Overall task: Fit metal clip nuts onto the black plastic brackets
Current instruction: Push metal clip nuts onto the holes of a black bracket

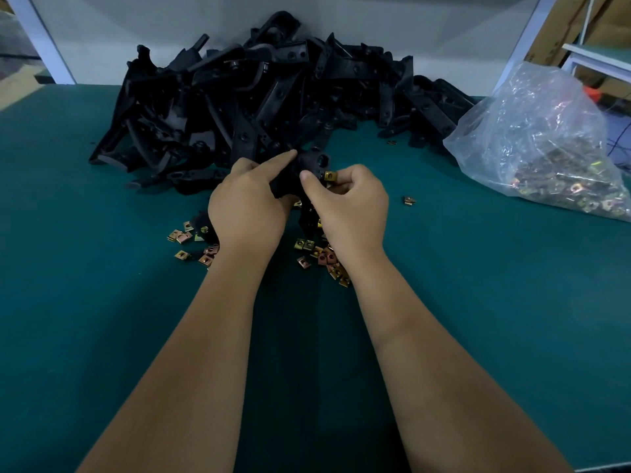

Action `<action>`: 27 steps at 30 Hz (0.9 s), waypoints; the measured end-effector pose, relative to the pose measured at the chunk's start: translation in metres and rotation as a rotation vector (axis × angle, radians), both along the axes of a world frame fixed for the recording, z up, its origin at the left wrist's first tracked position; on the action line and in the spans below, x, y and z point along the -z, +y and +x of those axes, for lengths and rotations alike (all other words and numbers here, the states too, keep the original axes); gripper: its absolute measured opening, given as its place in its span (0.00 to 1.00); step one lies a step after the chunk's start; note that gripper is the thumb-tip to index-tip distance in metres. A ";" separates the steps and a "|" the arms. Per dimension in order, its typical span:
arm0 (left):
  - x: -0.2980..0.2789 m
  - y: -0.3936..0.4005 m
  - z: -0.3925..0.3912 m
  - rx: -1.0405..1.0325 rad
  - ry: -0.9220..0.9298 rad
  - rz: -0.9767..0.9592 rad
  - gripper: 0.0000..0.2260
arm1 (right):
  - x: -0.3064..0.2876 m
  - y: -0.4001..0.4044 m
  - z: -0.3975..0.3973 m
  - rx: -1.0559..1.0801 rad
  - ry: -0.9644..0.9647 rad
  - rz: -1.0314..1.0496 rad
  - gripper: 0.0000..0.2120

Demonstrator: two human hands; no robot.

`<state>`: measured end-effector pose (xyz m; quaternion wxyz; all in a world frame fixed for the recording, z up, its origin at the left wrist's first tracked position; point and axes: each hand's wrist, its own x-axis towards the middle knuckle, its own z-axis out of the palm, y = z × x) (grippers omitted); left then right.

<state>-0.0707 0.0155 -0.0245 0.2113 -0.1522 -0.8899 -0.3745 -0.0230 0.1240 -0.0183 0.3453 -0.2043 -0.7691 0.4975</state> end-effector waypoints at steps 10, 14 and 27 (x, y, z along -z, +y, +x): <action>0.001 0.001 0.001 0.046 0.002 0.001 0.25 | 0.002 0.001 0.000 0.021 -0.022 0.079 0.14; 0.001 0.001 0.001 0.043 0.018 0.020 0.24 | 0.001 -0.001 0.001 0.033 -0.026 0.096 0.14; 0.001 0.001 0.002 0.052 0.018 0.020 0.24 | -0.004 0.000 0.007 0.020 -0.075 0.263 0.25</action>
